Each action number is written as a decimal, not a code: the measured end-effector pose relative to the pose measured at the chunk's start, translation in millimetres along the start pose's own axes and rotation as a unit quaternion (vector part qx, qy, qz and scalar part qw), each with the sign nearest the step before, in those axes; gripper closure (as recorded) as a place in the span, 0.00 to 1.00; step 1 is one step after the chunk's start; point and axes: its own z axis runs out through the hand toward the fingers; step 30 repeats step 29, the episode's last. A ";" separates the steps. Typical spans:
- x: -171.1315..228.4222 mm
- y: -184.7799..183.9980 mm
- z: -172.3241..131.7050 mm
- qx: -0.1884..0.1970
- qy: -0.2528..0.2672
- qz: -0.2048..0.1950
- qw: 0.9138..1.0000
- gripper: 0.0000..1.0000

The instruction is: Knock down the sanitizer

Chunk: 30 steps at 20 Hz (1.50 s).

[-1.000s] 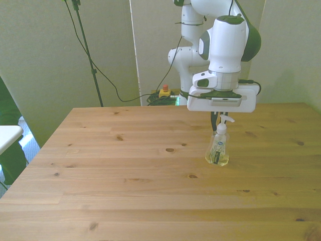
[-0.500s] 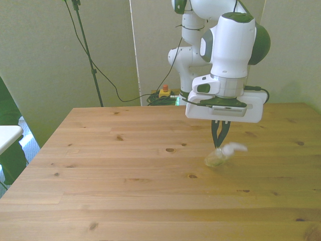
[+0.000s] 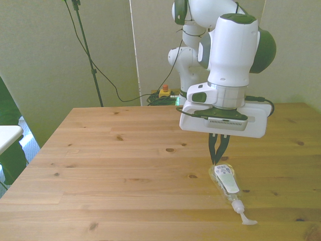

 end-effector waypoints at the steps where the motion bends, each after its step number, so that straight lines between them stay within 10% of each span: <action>1: -0.1 0.0 -0.5 0.000 0.000 0.000 1.000 0.00; 30: -125.4 93.2 -31.1 0.004 -0.024 -0.041 0.999 0.00</action>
